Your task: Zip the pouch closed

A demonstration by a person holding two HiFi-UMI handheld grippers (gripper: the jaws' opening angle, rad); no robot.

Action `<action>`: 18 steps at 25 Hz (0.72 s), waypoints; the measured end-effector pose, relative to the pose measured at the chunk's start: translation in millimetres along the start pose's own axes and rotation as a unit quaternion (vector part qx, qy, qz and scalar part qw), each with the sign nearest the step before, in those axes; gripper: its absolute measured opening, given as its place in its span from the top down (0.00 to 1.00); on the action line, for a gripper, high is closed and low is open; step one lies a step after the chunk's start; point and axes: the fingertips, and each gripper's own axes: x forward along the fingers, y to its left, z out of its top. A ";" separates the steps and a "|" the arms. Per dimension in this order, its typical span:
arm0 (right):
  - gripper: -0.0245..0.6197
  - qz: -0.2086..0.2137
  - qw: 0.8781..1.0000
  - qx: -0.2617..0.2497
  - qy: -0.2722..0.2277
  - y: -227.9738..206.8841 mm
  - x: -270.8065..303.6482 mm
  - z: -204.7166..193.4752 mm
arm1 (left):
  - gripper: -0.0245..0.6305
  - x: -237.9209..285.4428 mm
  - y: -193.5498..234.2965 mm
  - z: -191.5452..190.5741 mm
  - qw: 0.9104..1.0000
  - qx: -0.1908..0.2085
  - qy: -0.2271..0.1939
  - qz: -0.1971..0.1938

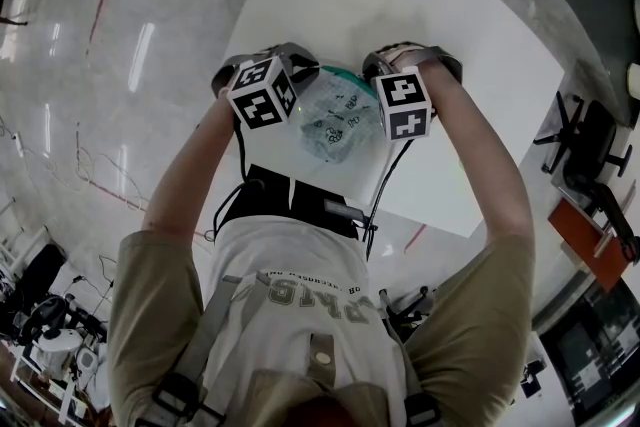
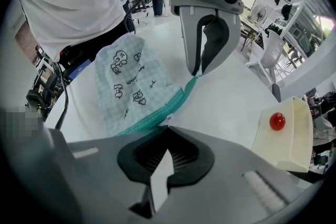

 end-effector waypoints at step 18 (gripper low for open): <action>0.96 0.002 1.000 0.020 0.017 17.7 0.7 -18.9 | 0.93 -1.3 6.8 -18.3 1.000 -0.017 0.008 0.015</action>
